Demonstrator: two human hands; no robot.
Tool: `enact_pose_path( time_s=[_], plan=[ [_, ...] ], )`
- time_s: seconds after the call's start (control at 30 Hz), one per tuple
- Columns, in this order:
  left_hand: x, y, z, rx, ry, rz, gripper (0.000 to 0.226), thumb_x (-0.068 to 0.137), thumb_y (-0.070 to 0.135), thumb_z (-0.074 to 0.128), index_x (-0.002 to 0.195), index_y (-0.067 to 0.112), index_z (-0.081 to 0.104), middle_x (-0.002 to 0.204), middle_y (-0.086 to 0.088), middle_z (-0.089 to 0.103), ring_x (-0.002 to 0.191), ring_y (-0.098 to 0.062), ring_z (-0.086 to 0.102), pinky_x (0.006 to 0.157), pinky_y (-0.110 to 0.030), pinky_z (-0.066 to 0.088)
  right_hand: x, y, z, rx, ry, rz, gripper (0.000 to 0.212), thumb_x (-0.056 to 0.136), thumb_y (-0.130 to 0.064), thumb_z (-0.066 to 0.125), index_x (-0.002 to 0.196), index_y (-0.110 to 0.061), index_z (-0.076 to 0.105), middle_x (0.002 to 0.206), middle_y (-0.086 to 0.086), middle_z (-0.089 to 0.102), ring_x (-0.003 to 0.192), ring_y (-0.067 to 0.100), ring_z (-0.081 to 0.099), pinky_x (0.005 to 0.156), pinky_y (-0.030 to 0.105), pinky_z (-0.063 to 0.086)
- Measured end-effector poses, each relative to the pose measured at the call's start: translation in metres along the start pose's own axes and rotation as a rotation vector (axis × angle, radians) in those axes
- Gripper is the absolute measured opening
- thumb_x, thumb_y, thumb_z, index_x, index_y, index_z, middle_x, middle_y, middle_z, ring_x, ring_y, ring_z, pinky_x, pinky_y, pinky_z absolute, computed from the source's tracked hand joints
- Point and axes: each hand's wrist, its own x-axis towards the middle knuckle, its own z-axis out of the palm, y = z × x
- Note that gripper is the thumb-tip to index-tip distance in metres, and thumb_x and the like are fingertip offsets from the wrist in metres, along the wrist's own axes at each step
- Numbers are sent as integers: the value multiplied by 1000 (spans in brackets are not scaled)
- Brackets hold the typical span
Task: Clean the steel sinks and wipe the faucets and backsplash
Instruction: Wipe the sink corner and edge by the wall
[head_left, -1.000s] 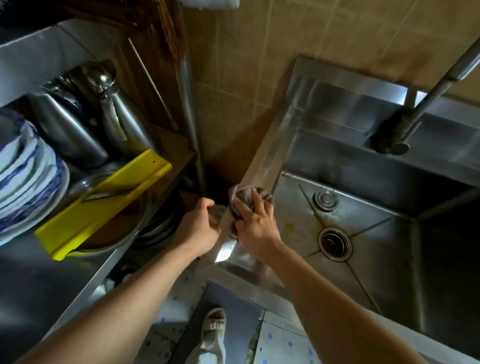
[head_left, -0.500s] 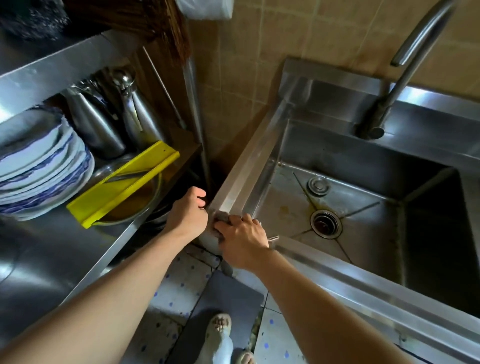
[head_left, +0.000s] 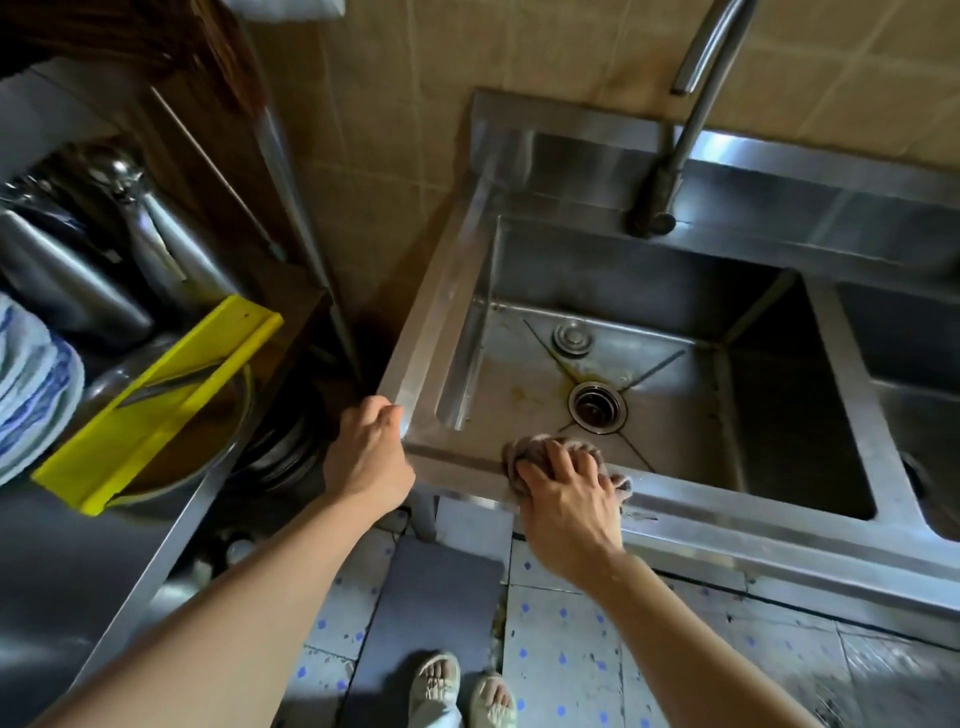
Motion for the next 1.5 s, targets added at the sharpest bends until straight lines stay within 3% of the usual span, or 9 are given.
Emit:
enact_pose_path(
  time_s=[0.13, 0.33, 0.63, 0.8, 0.97, 1.07, 1.23, 1.33, 1.5],
  plan=[
    [1, -1, 1, 38, -35, -6, 53, 87, 16, 56, 137, 20, 37, 143, 1, 27, 125, -26, 30, 91, -38, 40, 15, -42, 6, -6, -42, -61, 52, 84, -30, 49, 136, -29, 43, 143, 8, 32, 127, 38, 30, 102, 47, 34],
    [9, 27, 1, 142, -56, -76, 58, 83, 26, 62, 135, 25, 37, 141, -5, 27, 127, -29, 27, 102, -45, 33, -1, -3, 7, 51, 87, 6, 46, 78, -41, 34, 112, -30, 64, 120, -1, 55, 109, 31, 51, 90, 48, 45],
    [-3, 135, 41, -112, -336, 440, 36, 93, 27, 51, 129, 29, 48, 139, 8, 41, 125, -20, 36, 107, -35, 30, -75, 146, -5, 74, 120, 432, 53, 84, -53, 26, 120, -34, 61, 132, -1, 53, 118, 31, 49, 100, 52, 39],
    [3, 166, 48, -88, -319, 372, 8, 91, 21, 52, 91, 28, 55, 107, 7, 60, 101, -16, 49, 88, -32, 42, -100, 213, -15, 72, 108, 593, 55, 89, -52, 22, 137, -38, 46, 150, -3, 33, 135, 25, 30, 111, 42, 25],
    [14, 180, 47, 63, -272, 327, 14, 92, 23, 48, 79, 26, 50, 89, 9, 57, 82, -12, 52, 66, -24, 36, -98, 262, -25, 162, 92, 626, 48, 97, -45, 26, 143, -38, 36, 155, -6, 20, 141, 22, 15, 114, 46, 16],
    [19, 190, 52, 112, -253, 275, 16, 94, 24, 44, 78, 24, 47, 93, 6, 57, 86, -11, 50, 70, -24, 37, -84, 284, -34, 108, 59, 557, 53, 97, -43, 33, 148, -33, 27, 156, -3, 14, 143, 24, 9, 115, 46, 16],
    [33, 201, 56, 158, -268, 165, 23, 93, 32, 47, 71, 24, 47, 83, 6, 58, 82, -14, 56, 70, -28, 42, -45, 318, -42, 155, 73, 488, 70, 84, -50, 20, 152, -32, 16, 160, -1, 6, 146, 26, -2, 120, 47, 6],
    [39, 202, 59, 140, -291, 135, 22, 92, 31, 48, 71, 25, 48, 84, 7, 58, 81, -12, 56, 71, -28, 46, -17, 334, -47, 164, 77, 458, 61, 98, -44, 34, 152, -33, 10, 160, -1, 2, 147, 26, -6, 117, 50, 3],
    [50, 206, 65, 66, -268, 134, 16, 90, 31, 51, 74, 30, 49, 83, 15, 59, 79, -8, 56, 71, -27, 48, 27, 354, -60, 143, 86, 411, 74, 93, -43, 53, 152, -32, 11, 160, 0, 3, 147, 29, -4, 116, 53, 9]
  ],
)
